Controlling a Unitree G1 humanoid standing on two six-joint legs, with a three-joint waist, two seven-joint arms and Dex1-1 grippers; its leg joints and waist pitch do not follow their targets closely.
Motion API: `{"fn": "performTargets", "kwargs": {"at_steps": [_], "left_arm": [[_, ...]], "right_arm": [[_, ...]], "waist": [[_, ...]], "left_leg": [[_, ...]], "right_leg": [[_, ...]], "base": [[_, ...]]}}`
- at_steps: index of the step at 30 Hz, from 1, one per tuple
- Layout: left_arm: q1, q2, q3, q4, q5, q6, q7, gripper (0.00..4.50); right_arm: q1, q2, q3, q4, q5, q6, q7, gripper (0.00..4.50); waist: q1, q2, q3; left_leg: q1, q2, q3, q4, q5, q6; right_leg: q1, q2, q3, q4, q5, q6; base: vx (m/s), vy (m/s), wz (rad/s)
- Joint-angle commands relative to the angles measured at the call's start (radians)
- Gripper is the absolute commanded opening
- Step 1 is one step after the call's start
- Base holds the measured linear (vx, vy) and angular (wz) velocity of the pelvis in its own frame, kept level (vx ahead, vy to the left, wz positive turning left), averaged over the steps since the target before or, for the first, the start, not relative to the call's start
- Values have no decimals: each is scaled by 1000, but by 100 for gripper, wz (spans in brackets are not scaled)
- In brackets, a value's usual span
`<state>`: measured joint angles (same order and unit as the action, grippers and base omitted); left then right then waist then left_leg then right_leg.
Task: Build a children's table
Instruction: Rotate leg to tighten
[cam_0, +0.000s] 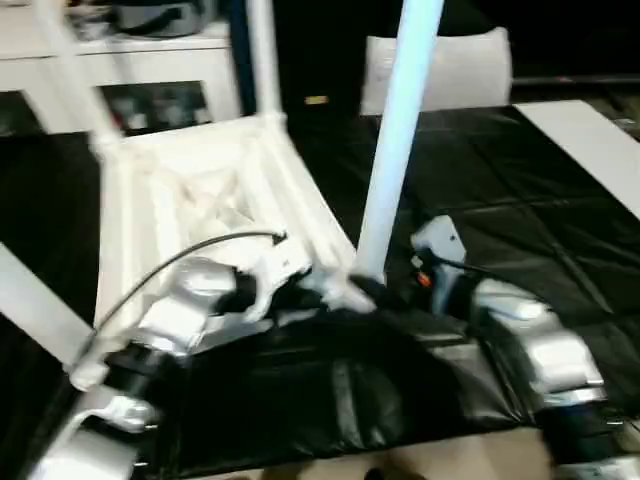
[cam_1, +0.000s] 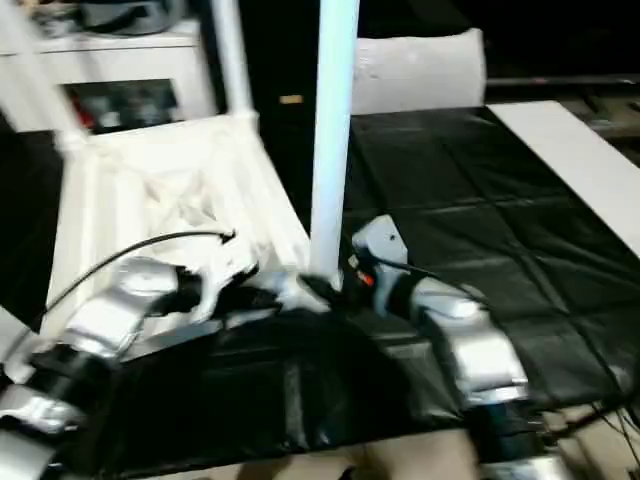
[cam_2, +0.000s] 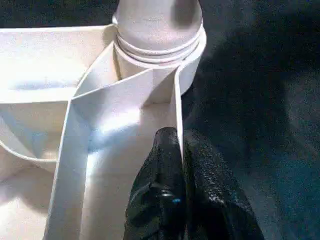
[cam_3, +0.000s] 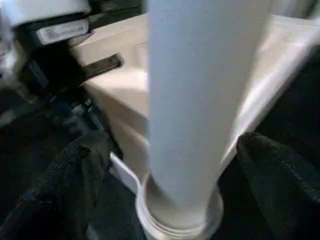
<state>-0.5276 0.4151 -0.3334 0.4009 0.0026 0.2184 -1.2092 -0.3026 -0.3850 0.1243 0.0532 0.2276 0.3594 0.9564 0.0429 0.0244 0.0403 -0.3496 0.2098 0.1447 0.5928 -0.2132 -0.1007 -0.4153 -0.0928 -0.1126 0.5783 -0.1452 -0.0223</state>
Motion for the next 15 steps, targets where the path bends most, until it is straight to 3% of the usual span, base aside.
{"fn": "performTargets", "kwargs": {"at_steps": [1, 7, 8, 15], "left_arm": [[-8, 9, -57, -30, -13, -56, -116, 0], [-11, 38, -93, -28, -15, -106, -208, 0], [-13, 43, -101, -27, -15, -114, -225, 0], [-27, 59, -135, -18, -9, -166, -303, 0]], "right_arm": [[-5, -32, 22, 7, 29, -20, 105, 434], [-26, -96, 76, 35, 39, -42, 258, 420], [-31, -103, 83, 41, 46, -39, 283, 420], [-63, -132, 121, 85, 64, -41, 409, 351]], "waist": [[1, -10, -61], [20, -17, -64], [21, -22, -64], [37, -31, -62]], "left_leg": [[-3, 14, 18, -68, -136, 88], [-3, 17, 22, -66, -94, 96], [-2, 17, 23, -66, -94, 97], [1, 18, 27, -67, -112, 80]], "right_leg": [[69, -44, 52, -57, -270, -184], [68, -45, 57, -45, -216, -210], [68, -45, 58, -46, -216, -209], [63, -47, 62, -50, -279, -187]], "base": [[0, 0, 0], [0, 0, 0], [0, 0, 0], [0, 0, 0]]}}
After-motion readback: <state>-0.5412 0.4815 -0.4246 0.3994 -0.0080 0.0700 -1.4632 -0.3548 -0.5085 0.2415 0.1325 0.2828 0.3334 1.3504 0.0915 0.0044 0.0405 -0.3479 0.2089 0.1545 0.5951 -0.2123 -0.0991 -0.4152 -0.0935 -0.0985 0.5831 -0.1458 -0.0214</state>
